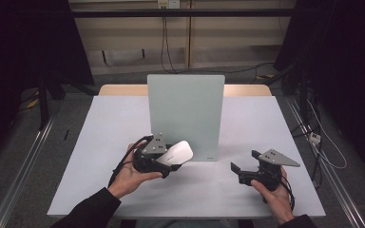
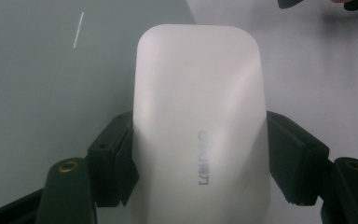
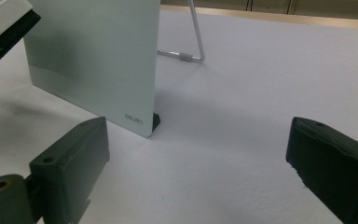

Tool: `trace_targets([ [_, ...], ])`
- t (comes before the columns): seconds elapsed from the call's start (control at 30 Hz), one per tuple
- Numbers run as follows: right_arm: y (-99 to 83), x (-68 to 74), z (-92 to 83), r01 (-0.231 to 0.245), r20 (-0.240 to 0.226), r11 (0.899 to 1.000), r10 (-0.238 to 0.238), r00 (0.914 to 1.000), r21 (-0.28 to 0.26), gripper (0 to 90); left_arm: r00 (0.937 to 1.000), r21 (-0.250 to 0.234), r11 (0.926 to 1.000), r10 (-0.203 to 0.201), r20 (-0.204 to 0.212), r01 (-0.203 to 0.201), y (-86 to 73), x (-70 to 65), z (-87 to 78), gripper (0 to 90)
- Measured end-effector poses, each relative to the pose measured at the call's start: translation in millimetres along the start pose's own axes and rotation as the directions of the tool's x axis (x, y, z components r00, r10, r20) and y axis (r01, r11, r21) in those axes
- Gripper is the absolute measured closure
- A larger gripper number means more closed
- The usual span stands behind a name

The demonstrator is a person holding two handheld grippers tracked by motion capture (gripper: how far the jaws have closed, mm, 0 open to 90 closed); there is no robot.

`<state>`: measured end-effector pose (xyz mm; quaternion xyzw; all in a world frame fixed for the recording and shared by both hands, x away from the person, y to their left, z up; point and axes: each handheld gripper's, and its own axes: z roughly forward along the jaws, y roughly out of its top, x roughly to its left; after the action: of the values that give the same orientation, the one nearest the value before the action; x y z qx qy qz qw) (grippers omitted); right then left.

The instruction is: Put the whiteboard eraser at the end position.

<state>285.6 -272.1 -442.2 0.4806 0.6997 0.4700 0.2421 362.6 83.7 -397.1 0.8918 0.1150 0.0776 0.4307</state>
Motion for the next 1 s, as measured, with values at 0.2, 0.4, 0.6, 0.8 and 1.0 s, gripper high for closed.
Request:
trace_targets([
  [0.2, -0.6, 0.5, -1.4, 0.004, -0.002, 1.0, -0.004, 1.0, 0.0, 5.8, 0.9976, 0.07, 0.9972, 0.019, 0.067, -0.024, 2.9, -5.7, 6.6, 31.2],
  [0.4, -0.6, 0.7, -1.7, 0.002, -0.004, 1.0, -0.002, 1.0, -0.002, 5.8, 0.9926, 0.142, 0.9883, 0.04, 0.114, -0.056, 5.1, -13.7, 16.9, 31.2],
  [0.6, -0.6, 0.9, -1.8, 0.004, -0.004, 1.0, -0.004, 1.0, -0.002, 5.8, 0.9887, 0.191, 0.9793, 0.04, 0.144, -0.068, 3.7, -20.6, 30.0, 31.2],
  [0.8, -0.7, 1.0, -2.0, 0.006, -0.003, 1.0, -0.006, 1.0, -0.002, 5.8, 0.9859, 0.24, 0.9671, 0.045, 0.161, -0.083, 3.0, -26.0, 43.6, 31.2],
  [1.0, -0.7, 1.2, -2.7, 0.004, -0.001, 1.0, -0.004, 1.0, -0.002, 5.8, 0.9865, 0.238, 0.9686, 0.032, 0.161, -0.07, -0.5, -25.1, 48.9, 31.1],
])
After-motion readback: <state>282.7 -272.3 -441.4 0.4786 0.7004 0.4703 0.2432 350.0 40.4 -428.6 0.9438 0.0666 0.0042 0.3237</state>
